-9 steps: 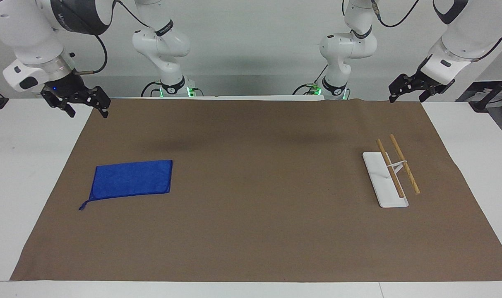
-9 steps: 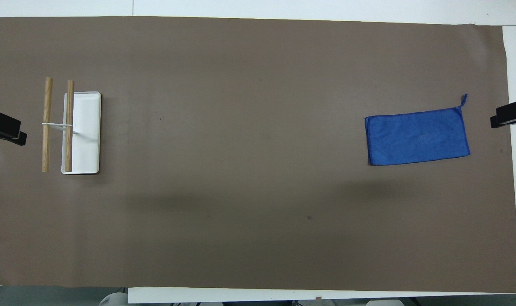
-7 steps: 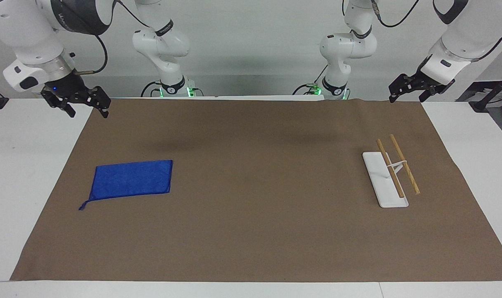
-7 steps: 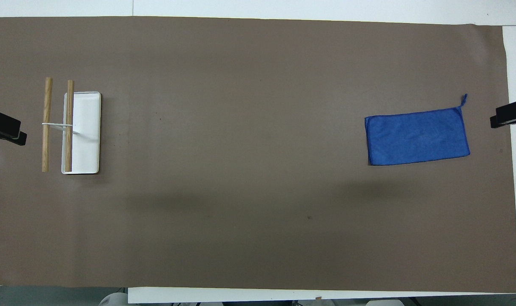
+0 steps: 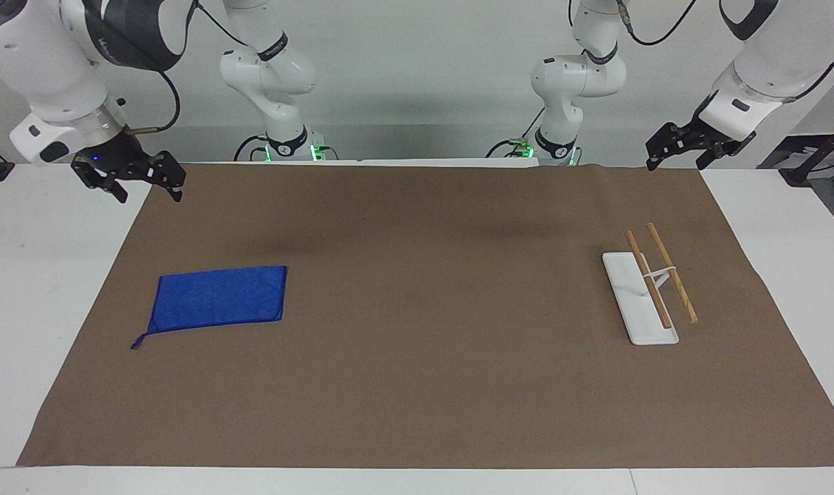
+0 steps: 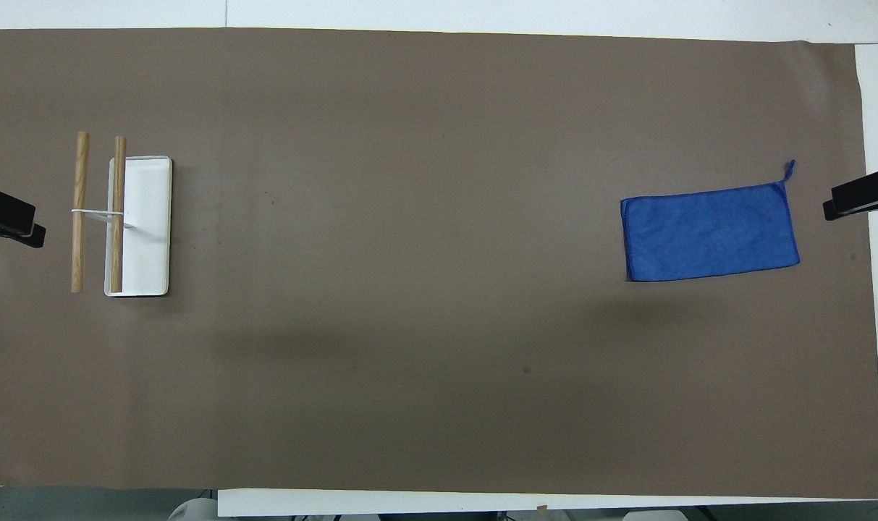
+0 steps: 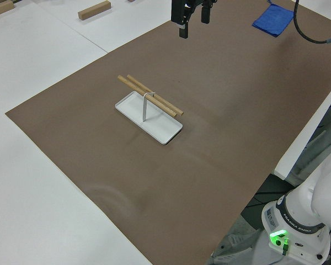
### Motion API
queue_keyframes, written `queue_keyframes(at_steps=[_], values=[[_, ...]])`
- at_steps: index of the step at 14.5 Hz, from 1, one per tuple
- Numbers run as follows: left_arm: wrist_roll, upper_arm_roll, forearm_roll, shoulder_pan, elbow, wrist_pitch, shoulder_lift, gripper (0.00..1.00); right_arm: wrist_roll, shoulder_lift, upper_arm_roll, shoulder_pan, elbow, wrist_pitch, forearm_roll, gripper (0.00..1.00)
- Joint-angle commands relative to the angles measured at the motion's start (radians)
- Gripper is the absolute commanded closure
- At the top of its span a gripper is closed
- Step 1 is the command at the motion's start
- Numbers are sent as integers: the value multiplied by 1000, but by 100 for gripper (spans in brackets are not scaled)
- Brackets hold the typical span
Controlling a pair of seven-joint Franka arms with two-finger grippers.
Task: Right arm passes towel to left arm to hang
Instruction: 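Move the right gripper toward the blue towel's near corner, then grasp the blue towel's corner with the right gripper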
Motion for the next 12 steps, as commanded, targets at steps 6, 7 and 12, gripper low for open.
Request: queue_keyframes(at_steps=[6, 7, 12], values=[[12, -2, 16, 4, -16, 7, -14, 0, -142, 76, 16, -34, -390, 609, 13, 0], [12, -2, 16, 4, -16, 7, -14, 0, -177, 91, 16, -36, -409, 649, 13, 0], [12, -2, 16, 4, -16, 7, -14, 0, -215, 147, 16, -51, -441, 705, 13, 0]])
